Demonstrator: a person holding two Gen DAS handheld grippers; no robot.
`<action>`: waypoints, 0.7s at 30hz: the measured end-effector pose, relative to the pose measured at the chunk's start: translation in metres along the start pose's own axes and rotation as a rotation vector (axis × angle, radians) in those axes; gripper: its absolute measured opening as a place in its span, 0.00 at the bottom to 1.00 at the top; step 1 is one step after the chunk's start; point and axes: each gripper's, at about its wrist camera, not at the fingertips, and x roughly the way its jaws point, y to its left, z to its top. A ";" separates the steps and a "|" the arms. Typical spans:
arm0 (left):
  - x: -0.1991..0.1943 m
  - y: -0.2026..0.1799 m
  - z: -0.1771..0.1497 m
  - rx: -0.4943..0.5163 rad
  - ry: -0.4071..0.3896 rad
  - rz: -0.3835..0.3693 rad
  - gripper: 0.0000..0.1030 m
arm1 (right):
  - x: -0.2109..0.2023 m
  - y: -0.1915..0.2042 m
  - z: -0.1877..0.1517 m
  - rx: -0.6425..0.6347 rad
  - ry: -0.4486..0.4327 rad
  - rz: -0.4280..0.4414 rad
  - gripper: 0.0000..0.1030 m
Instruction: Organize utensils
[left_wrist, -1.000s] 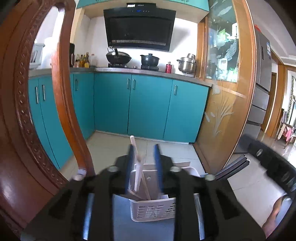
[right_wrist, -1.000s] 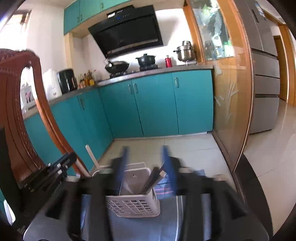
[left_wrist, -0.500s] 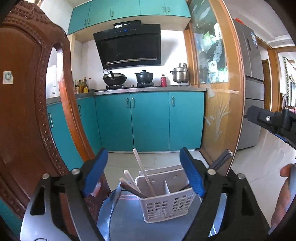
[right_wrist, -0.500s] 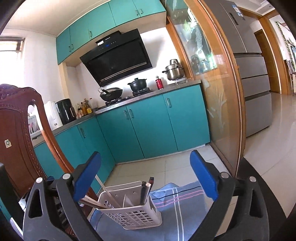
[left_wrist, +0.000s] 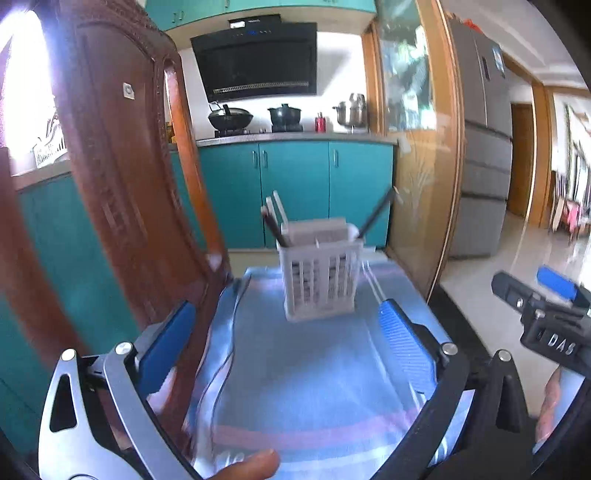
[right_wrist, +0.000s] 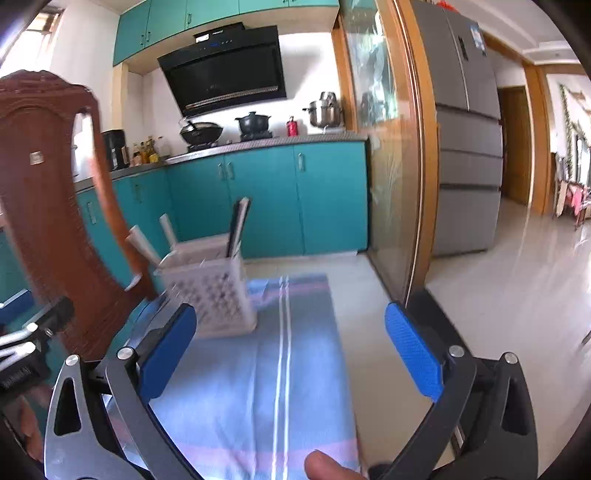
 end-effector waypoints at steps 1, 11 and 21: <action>-0.009 -0.002 -0.004 0.014 0.002 0.009 0.96 | -0.009 0.003 -0.003 -0.009 0.009 0.007 0.97; -0.085 0.012 -0.014 -0.016 -0.032 0.024 0.96 | -0.093 0.028 -0.016 -0.101 -0.051 0.005 0.97; -0.101 0.018 -0.009 -0.034 -0.051 0.000 0.96 | -0.124 0.038 -0.020 -0.137 -0.085 0.000 0.97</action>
